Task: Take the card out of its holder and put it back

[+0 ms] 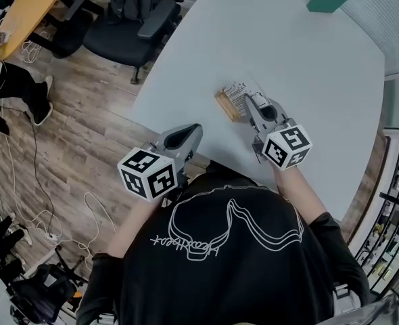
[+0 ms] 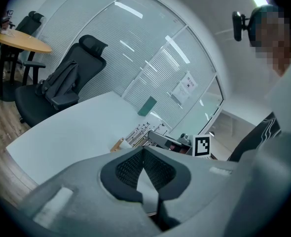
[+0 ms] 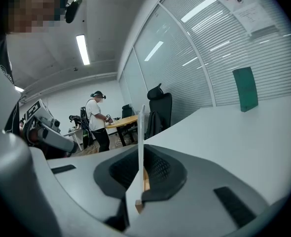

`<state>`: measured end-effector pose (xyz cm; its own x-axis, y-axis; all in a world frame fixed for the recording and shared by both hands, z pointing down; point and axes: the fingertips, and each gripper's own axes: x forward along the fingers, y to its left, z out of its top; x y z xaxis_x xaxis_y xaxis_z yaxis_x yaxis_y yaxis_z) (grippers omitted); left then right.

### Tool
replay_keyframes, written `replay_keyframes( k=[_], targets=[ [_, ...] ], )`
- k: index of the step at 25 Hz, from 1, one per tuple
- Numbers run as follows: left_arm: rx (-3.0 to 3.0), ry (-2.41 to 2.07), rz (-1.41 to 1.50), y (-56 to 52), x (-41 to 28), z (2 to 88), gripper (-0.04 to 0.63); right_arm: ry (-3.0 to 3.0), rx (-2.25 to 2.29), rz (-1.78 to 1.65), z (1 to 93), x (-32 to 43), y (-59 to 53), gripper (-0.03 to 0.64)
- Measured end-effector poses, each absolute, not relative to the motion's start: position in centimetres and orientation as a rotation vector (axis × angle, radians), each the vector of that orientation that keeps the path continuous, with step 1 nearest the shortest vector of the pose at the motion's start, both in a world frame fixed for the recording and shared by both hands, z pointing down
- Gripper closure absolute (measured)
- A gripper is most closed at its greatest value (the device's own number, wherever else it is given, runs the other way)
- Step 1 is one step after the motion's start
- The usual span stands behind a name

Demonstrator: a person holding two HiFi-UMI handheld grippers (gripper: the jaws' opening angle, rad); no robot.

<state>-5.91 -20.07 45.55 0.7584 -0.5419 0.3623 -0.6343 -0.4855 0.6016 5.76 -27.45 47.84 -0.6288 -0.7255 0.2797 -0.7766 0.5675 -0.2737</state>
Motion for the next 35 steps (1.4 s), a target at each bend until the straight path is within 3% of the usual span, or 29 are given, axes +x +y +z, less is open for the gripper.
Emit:
replay_keyframes(
  k=[35],
  targets=[
    [2.164, -0.912, 0.135, -19.6, -7.0, 46.3, 0.583, -2.595, 1.228, 0.496, 49.2, 4.7, -27.6, 0.594]
  ],
)
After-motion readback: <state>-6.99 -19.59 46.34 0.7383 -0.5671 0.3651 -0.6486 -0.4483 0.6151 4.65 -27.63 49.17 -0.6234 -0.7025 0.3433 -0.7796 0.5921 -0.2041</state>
